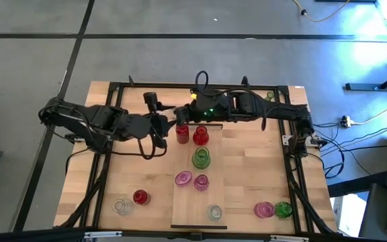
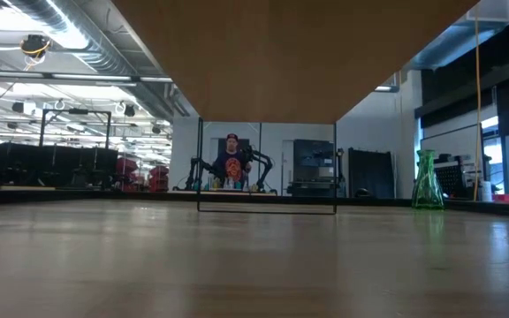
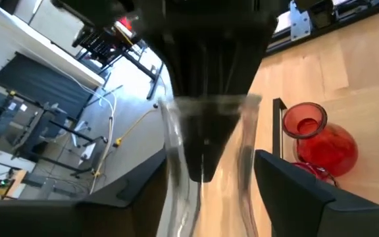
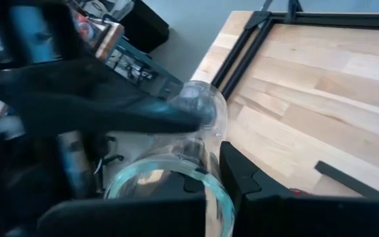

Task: Sort vases onto shelf
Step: Put the top white vase on the shelf aligned with the other white vase

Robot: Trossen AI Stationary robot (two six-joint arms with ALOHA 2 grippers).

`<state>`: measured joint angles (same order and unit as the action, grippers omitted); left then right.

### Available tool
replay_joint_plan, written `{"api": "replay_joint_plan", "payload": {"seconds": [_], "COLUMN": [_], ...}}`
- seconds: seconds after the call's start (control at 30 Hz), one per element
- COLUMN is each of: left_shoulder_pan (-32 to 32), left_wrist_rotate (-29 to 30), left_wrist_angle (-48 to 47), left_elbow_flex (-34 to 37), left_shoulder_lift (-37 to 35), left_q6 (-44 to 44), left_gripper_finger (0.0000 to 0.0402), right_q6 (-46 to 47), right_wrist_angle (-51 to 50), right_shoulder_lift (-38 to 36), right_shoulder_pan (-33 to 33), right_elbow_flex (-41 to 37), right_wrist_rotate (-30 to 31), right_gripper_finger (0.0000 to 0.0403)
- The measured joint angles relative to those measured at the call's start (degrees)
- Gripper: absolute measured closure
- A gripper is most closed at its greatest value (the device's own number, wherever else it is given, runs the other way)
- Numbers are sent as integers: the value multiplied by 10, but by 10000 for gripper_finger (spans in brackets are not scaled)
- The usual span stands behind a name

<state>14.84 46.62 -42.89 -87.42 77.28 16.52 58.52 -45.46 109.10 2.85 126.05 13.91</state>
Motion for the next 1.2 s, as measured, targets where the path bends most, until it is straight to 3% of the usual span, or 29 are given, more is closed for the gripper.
{"api": "replay_joint_plan", "payload": {"seconds": [0.23, 0.53, 1.2], "left_shoulder_pan": [-9, -4, -4], "left_wrist_rotate": [0, -6, -4], "left_wrist_angle": [3, 23, 3], "left_elbow_flex": [0, 0, 0], "left_shoulder_lift": [0, 0, -2], "left_q6": [1, -3, -46], "left_gripper_finger": [171, 232, 232], "right_q6": [-2, -3, -50], "right_wrist_angle": [4, -1, 16], "right_shoulder_lift": [-1, -2, 0], "right_shoulder_pan": [3, 2, 1], "right_elbow_flex": [1, 1, 0], "right_wrist_rotate": [2, -8, -26], "right_gripper_finger": [402, 402, 375]}}
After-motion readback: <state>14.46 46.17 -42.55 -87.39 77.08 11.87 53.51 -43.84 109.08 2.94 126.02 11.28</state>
